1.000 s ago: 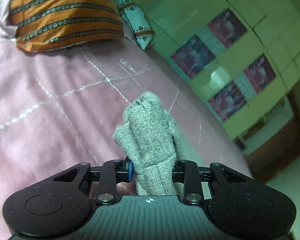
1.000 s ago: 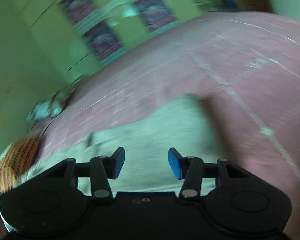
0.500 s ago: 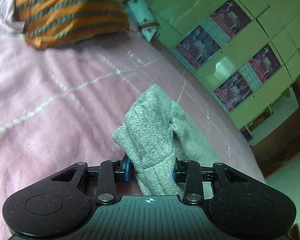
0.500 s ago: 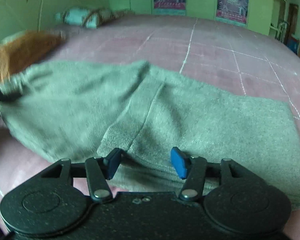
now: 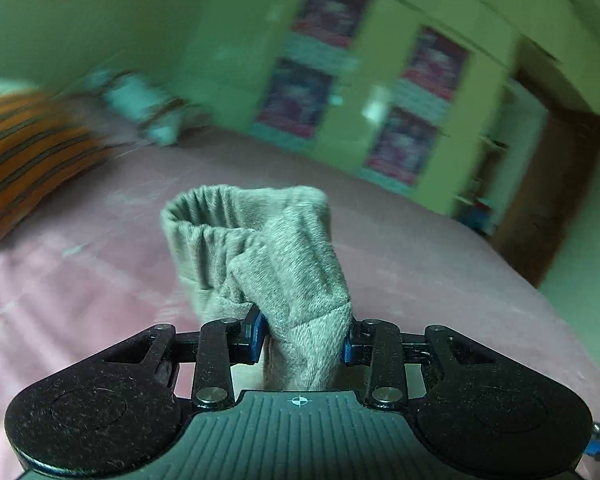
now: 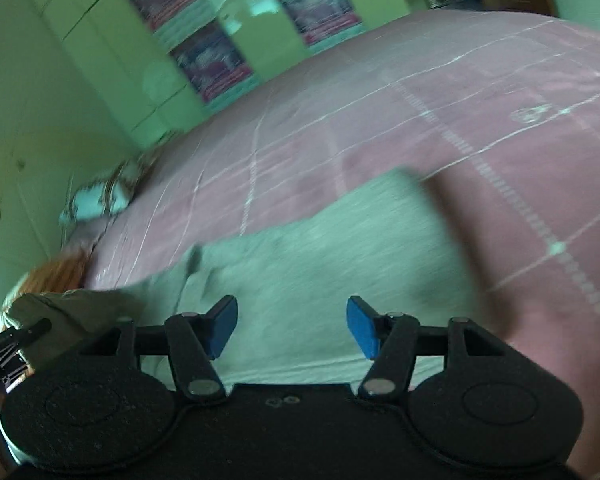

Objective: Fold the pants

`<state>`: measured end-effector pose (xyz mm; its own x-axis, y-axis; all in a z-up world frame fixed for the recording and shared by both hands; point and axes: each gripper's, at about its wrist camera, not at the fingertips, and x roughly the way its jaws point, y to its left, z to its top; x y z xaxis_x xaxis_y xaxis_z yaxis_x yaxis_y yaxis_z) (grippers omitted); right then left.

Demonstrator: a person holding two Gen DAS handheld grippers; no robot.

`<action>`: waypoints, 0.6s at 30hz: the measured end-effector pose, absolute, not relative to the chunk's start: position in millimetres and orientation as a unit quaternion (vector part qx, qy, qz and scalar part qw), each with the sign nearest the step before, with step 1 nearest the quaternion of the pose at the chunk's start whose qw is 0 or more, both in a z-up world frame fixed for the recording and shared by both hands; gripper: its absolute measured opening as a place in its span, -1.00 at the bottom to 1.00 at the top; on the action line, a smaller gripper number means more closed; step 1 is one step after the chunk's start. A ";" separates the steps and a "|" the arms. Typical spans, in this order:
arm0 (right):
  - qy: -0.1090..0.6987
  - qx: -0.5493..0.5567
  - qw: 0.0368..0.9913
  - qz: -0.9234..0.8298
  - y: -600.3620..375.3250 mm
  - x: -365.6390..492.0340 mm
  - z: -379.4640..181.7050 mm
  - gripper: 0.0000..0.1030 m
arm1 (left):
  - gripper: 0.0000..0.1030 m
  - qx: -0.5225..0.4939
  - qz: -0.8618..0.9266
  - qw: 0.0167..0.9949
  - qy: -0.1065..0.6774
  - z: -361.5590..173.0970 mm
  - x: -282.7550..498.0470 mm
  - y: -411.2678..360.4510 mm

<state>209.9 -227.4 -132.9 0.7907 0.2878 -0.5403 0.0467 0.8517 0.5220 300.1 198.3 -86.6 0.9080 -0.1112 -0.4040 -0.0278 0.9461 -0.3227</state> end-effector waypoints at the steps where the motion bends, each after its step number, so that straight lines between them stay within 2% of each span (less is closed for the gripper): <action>1: 0.313 0.277 0.907 0.061 -239.1 207.5 -133.5 0.05 | -0.31 -0.148 -0.039 0.965 0.214 -81.6 304.7 177.1; 7: 0.289 0.339 0.895 0.019 -315.3 191.2 -143.1 0.07 | -0.31 -0.035 -0.158 0.958 0.237 -74.9 327.8 4.7; 11: 0.283 0.375 0.883 0.000 -355.7 182.7 -156.6 0.18 | -0.05 0.015 -0.215 0.917 0.336 -115.2 332.8 -97.1; 13: 0.282 0.395 0.874 -0.007 -372.7 179.5 -160.7 0.17 | 0.01 0.021 -0.198 0.921 0.335 -125.9 316.3 -107.5; 14: 0.277 0.399 0.874 -0.005 -377.2 177.7 -161.0 0.17 | 0.11 0.012 -0.196 0.924 0.327 -126.5 308.1 -103.6; 18: 0.264 0.411 0.872 0.024 -378.9 178.0 -165.9 0.16 | 0.27 -0.032 -0.197 0.927 0.317 -121.5 281.2 -71.1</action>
